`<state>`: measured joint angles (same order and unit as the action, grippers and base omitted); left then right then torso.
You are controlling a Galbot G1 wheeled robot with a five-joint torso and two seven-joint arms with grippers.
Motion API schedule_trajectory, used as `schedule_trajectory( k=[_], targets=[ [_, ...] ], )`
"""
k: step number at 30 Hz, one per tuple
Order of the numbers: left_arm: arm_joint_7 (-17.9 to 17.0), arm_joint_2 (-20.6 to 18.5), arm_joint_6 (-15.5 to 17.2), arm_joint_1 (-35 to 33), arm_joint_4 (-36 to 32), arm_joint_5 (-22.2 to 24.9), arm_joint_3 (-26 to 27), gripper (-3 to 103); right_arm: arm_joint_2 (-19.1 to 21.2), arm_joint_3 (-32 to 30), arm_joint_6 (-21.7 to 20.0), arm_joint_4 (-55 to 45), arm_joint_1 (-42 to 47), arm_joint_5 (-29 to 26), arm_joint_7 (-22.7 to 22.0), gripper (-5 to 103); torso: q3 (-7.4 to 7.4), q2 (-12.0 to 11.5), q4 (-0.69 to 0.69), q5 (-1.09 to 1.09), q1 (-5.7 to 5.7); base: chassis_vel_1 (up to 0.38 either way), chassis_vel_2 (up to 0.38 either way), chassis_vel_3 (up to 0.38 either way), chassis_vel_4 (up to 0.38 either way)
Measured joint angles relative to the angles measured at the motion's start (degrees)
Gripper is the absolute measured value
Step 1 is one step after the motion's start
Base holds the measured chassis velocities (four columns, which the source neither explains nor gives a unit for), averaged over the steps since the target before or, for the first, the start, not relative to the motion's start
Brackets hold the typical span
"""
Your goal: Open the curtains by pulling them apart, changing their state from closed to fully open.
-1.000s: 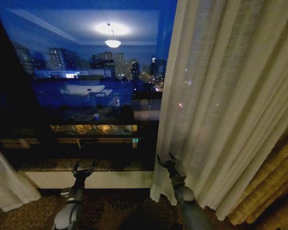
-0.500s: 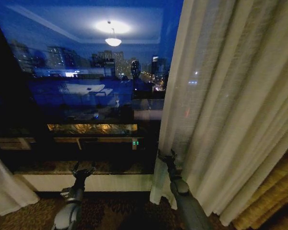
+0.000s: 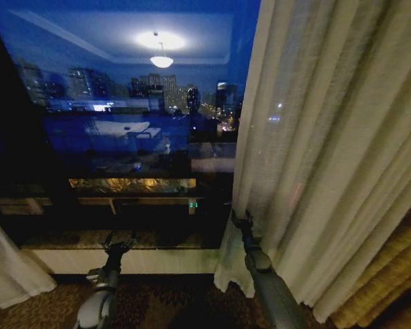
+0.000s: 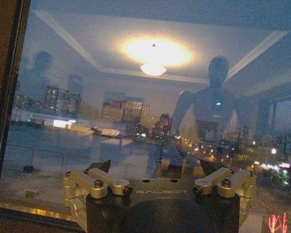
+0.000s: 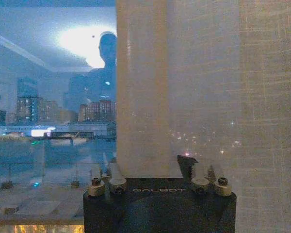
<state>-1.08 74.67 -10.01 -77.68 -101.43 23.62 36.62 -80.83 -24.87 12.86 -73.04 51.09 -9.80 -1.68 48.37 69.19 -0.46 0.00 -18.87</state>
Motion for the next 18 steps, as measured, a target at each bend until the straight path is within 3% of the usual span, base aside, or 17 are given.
schedule_trajectory(
  k=[3,4,6,7,8,9,11,12,14,15,18],
  targets=[
    [0.0,0.0,0.0,0.0,0.0,0.0,0.0,100,0.1,0.0,0.0,-0.3,0.3,-0.1,0.0,61,0.0,0.0,0.0,0.0,0.0,0.0,0.0,0.0,0.0],
    [0.0,0.0,0.0,0.0,0.0,0.0,0.0,100,0.1,-0.1,0.0,-0.4,0.5,-0.2,0.0,50,0.0,0.0,0.0,0.0,0.0,0.0,0.0,0.0,0.0],
    [0.0,0.0,0.0,0.0,0.0,0.0,0.0,100,0.1,-0.1,0.0,-0.5,0.6,-0.3,-0.1,50,0.0,0.0,0.0,0.0,0.0,0.0,0.0,0.0,0.0],
    [0.0,0.0,0.0,0.0,0.0,0.0,0.0,100,0.1,-0.1,0.0,-0.6,0.7,-0.6,-0.1,39,0.0,0.0,0.0,0.0,0.0,0.0,0.0,0.0,0.0],
    [0.0,0.0,0.0,0.0,0.0,0.0,0.0,100,0.0,-0.1,0.1,-0.6,0.9,-1.1,-0.1,39,0.0,0.0,0.0,0.0,0.0,0.0,0.0,0.0,0.0],
    [0.0,0.0,0.0,0.0,0.0,0.0,0.0,100,0.0,-0.1,0.2,-0.8,0.9,-1.3,-0.1,28,0.0,0.0,0.0,0.0,0.0,0.0,0.0,0.0,0.0],
    [0.0,0.0,0.0,0.0,0.0,0.0,0.0,100,0.0,-0.2,0.2,-0.9,1.0,-1.3,0.2,28,0.0,0.0,0.0,0.0,0.0,0.0,0.0,0.0,0.0],
    [0.0,0.0,0.0,0.0,0.0,0.0,0.0,100,0.0,-0.2,0.2,-1.0,1.1,-1.3,0.4,18,0.0,0.0,0.0,0.0,0.0,0.0,0.0,0.0,0.0],
    [0.0,0.0,0.0,0.0,0.0,0.0,0.0,100,0.0,-0.3,0.6,-1.0,1.2,-1.5,0.7,18,0.0,0.0,0.0,0.0,0.0,0.0,0.0,0.0,0.0],
    [0.0,0.0,0.0,0.0,0.0,0.0,0.0,100,0.0,-0.4,0.7,-1.0,1.2,-1.7,0.8,7,0.0,0.0,0.0,0.0,0.0,0.0,0.0,0.0,0.0],
    [0.0,0.0,0.0,0.0,0.0,0.0,0.0,100,0.0,-0.4,0.8,-1.0,1.2,-2.3,1.0,7,0.0,0.0,0.0,0.0,0.0,0.0,0.0,0.0,0.0]
  ],
)
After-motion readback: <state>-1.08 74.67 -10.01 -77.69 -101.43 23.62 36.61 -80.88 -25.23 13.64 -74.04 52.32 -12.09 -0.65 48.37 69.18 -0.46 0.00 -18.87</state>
